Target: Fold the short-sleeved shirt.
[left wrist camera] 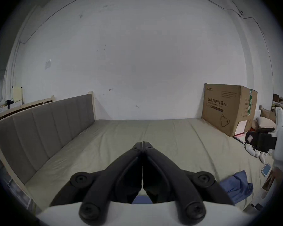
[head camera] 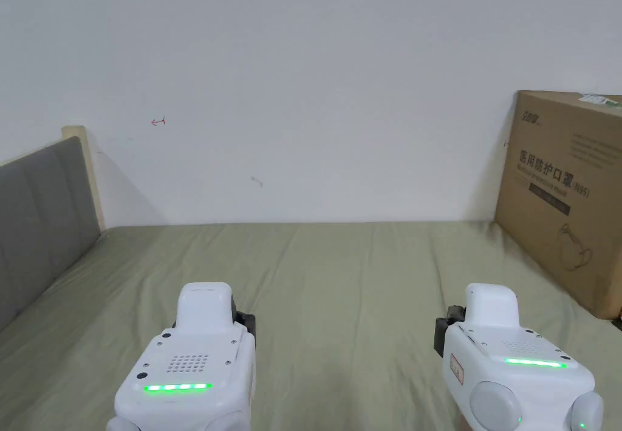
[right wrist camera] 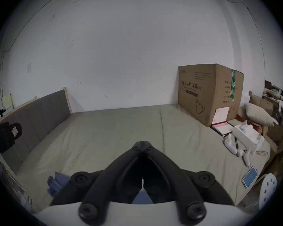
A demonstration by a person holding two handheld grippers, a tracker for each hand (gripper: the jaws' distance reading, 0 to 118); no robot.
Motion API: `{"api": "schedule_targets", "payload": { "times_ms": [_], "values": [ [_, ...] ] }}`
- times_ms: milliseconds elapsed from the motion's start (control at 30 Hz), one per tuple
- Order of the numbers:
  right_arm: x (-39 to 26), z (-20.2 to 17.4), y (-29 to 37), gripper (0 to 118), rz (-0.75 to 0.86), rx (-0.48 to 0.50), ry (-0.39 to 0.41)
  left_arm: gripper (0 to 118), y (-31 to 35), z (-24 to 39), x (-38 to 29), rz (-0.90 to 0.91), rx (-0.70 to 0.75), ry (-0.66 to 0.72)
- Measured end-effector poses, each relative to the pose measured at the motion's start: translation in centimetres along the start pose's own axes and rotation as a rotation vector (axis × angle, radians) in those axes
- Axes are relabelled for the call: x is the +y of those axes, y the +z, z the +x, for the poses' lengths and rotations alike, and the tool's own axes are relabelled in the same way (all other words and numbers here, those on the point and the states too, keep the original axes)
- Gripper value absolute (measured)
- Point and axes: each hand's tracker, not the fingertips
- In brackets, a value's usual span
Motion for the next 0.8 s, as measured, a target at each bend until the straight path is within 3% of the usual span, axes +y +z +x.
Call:
{"api": "schedule_targets", "payload": {
  "times_ms": [167,300,400,500,533,567,600,633,800],
  "values": [
    [0.2,-1.0,-0.9,0,0.019,0.062,0.037,0,-1.7,-1.6,-0.4,-0.066,-0.021,-0.003],
    [-0.3,-1.1,-1.5,0,0.012,0.122,0.095,0,-6.2,-7.2,-2.0,-0.344,-0.189,0.114],
    [-1.0,-0.2,-2.4,0,-0.024,0.166,0.077,0,-10.5,-13.8,-5.5,-0.619,-0.345,0.332],
    [-2.0,1.1,-3.5,0,-0.058,0.191,-0.018,2,-13.6,-19.7,-11.0,-0.84,-0.458,0.677],
    [-2.3,1.5,-3.9,0,-0.07,0.197,-0.045,14,-14.2,-21.2,-12.7,-0.876,-0.491,0.71],
    [-2.6,1.6,-4.3,0,-0.083,0.192,-0.052,39,-14.3,-22.2,-14.0,-0.887,-0.513,0.733],
    [-3.0,1.8,-4.6,0,-0.101,0.19,-0.056,87,-14.7,-23.4,-15.0,-0.881,-0.476,0.725],
    [-3.3,1.9,-5.0,0,-0.123,0.194,-0.061,109,-15.3,-24.4,-16.1,-0.916,-0.447,0.72],
    [-4.4,2.1,-6.0,0,-0.167,0.187,-0.04,112,-16.8,-26.4,-21.3,-0.991,-0.451,0.822]
  ]
}}
